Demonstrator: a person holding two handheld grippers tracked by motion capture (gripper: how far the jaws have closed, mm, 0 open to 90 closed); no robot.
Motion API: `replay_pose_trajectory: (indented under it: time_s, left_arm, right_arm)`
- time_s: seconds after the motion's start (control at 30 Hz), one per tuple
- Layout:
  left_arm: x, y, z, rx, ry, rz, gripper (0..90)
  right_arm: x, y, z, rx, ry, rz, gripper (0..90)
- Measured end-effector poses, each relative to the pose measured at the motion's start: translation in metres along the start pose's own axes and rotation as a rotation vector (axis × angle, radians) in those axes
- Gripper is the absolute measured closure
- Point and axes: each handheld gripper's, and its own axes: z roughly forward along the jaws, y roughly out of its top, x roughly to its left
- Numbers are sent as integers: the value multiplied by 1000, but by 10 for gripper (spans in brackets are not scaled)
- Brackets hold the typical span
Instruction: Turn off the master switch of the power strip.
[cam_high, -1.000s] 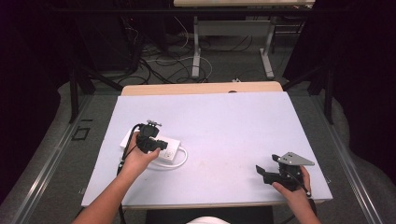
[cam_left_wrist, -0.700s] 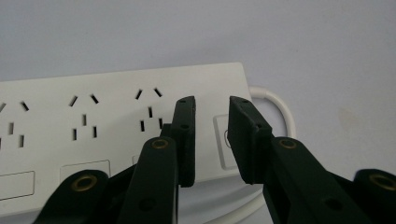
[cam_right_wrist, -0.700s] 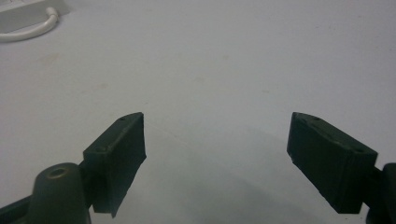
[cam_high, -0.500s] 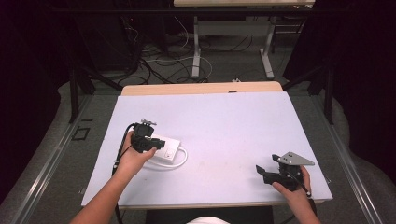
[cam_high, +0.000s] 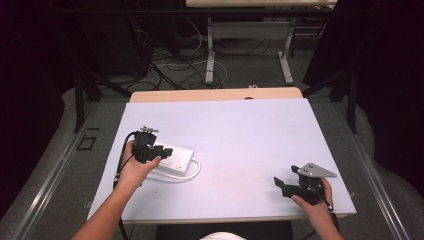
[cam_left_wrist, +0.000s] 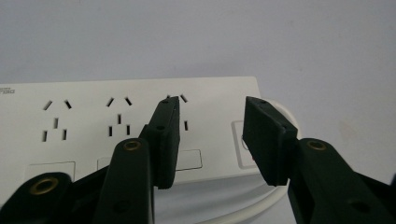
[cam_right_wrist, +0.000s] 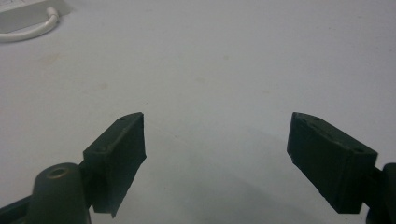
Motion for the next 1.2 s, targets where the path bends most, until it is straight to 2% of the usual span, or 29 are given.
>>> replay_pose_trajectory:
  time_s: [0.03, 0.1, 0.2, 0.27, 0.33, 0.37, 0.43, 0.53, 0.6, 0.73, 0.87, 0.97, 1.13, 1.2]
  left_arm:
    - [1, 0, -1, 1, 4, 9, 550]
    - [2, -1, -2, -10, -1, -6, 536]
    - [3, -1, -3, -15, 0, 5, 502]
    - [3, -2, -3, -32, 6, 23, 484]
    - [2, -3, -3, -56, 35, 75, 457]
    - [2, -3, -3, -61, 38, 88, 450]
    - [2, -4, -3, -72, 38, 89, 450]
    - [2, -5, -5, -58, 53, 100, 444]
    - [3, -6, -6, -88, 69, 125, 413]
    - [6, -7, -11, -108, 62, 109, 341]
    - [9, -9, -14, -166, 52, 104, 305]
    - [13, -11, -17, -174, 72, 103, 270]
    - [20, -15, -23, -183, 61, 84, 262]
    - [21, -17, -25, -189, 47, 55, 248]
  right_arm:
    - [0, 0, 0, -5, -6, -1, 185]
    - [0, 0, 0, -1, 0, 1, 185]
    - [0, 0, 0, -2, -6, 2, 185]
    - [0, 0, -1, 1, -1, 4, 185]
    - [0, 0, -2, -2, -5, 2, 185]
    - [0, 0, -1, -4, -5, 2, 185]
    - [0, 0, 0, -5, -3, 2, 185]
    - [1, 1, 0, -2, 3, -6, 185]
    - [2, 1, 0, -3, 3, -9, 185]
    - [1, 1, 0, -4, 3, -6, 185]
    - [2, 1, 0, -4, 2, -2, 185]
    - [2, 1, 0, -4, 3, -2, 185]
    - [2, 1, 0, -6, 3, 1, 185]
    - [3, 1, 0, -4, 1, 2, 185]
